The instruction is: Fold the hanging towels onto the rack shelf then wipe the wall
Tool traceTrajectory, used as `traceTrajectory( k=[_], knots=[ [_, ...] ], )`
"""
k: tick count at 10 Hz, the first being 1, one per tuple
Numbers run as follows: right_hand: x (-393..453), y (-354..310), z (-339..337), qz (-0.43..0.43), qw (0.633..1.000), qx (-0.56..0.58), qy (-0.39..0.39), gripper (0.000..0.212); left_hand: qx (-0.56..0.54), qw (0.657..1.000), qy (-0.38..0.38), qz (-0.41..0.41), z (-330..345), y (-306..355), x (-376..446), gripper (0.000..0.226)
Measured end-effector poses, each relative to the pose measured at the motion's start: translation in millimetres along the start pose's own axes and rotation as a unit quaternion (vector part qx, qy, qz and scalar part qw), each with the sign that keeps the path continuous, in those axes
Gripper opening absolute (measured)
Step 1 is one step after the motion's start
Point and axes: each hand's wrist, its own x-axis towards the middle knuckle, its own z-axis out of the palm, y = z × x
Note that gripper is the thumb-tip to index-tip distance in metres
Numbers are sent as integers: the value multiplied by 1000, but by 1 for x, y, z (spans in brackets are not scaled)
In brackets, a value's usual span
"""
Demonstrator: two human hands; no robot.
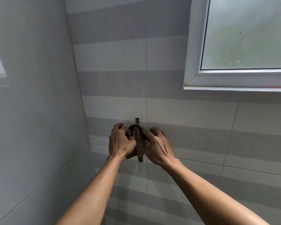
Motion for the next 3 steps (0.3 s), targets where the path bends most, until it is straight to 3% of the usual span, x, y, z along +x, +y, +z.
traceTrajectory(
  k=[2, 3],
  knots=[
    [-14, 2, -11, 12, 1000, 18, 14, 42, -14, 1000, 12, 3, -12, 14, -14, 21],
    [-21, -1, -17, 14, 1000, 21, 16, 44, -6, 1000, 25, -8, -16, 19, -20, 24]
  ],
)
